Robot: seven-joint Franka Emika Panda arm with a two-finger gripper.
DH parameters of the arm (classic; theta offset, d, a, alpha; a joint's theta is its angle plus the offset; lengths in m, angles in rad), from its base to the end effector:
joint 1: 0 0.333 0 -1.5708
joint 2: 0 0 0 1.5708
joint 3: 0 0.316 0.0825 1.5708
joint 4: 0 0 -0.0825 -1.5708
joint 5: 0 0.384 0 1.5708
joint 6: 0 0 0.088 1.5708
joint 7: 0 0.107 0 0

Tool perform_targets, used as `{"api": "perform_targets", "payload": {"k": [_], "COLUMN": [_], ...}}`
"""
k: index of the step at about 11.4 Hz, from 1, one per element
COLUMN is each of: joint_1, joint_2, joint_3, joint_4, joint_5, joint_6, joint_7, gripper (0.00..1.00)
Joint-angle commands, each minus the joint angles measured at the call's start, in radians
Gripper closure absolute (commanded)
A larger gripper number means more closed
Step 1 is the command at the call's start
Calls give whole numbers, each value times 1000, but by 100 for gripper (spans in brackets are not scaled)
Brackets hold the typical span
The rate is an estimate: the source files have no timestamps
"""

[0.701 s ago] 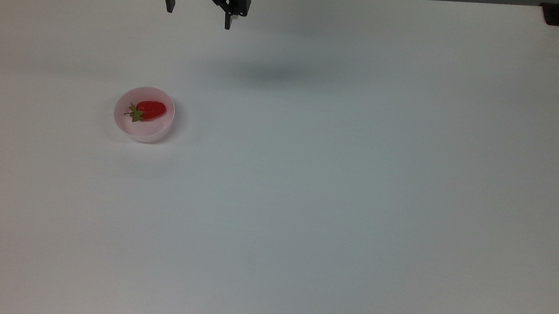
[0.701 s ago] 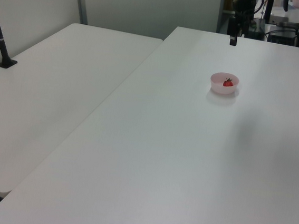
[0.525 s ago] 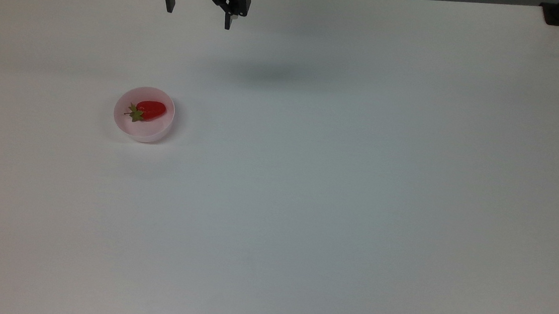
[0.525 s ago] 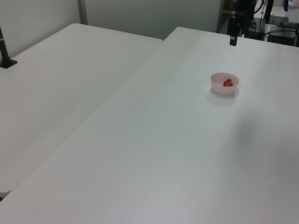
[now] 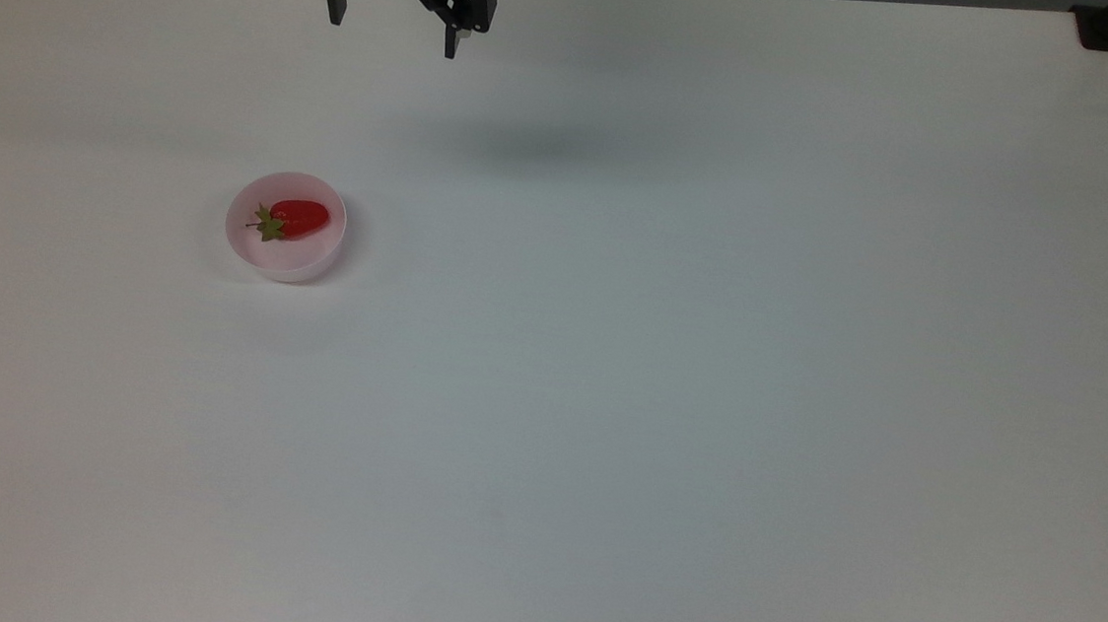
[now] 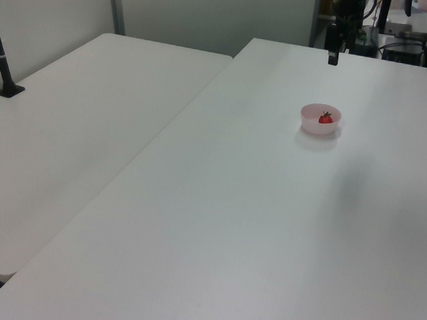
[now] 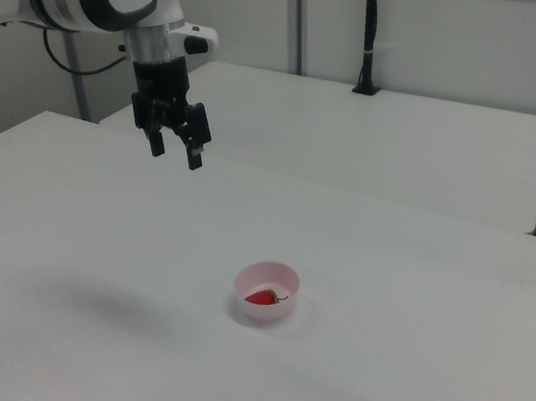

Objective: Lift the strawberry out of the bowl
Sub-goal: 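Move the open gripper toward the pink bowl with the strawberry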

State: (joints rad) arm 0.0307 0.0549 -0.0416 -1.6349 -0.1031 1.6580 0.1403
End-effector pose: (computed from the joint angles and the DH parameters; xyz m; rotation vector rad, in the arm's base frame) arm 0.5753 -0.0159 0.5712 3.0272 -0.2131 -0.0378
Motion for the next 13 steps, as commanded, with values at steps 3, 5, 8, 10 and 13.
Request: {"api": "perform_targets", "payload": {"k": [3, 5, 8, 10, 13], "joint_1": [9, 8, 2, -2, -66], "joint_2": [-13, -7, 0, 19, 48], "joint_3": [-6, -6, -6, -6, -6], "joint_4": [-8, -10, -10, -10, -13], "joint_5": [-13, -13, -12, -12, -12], "joint_6": [-17, -14, -14, -12, 31], "joint_7": [1, -30, -132, -183, -235], "gripper": [0, 0, 0, 0, 0]}}
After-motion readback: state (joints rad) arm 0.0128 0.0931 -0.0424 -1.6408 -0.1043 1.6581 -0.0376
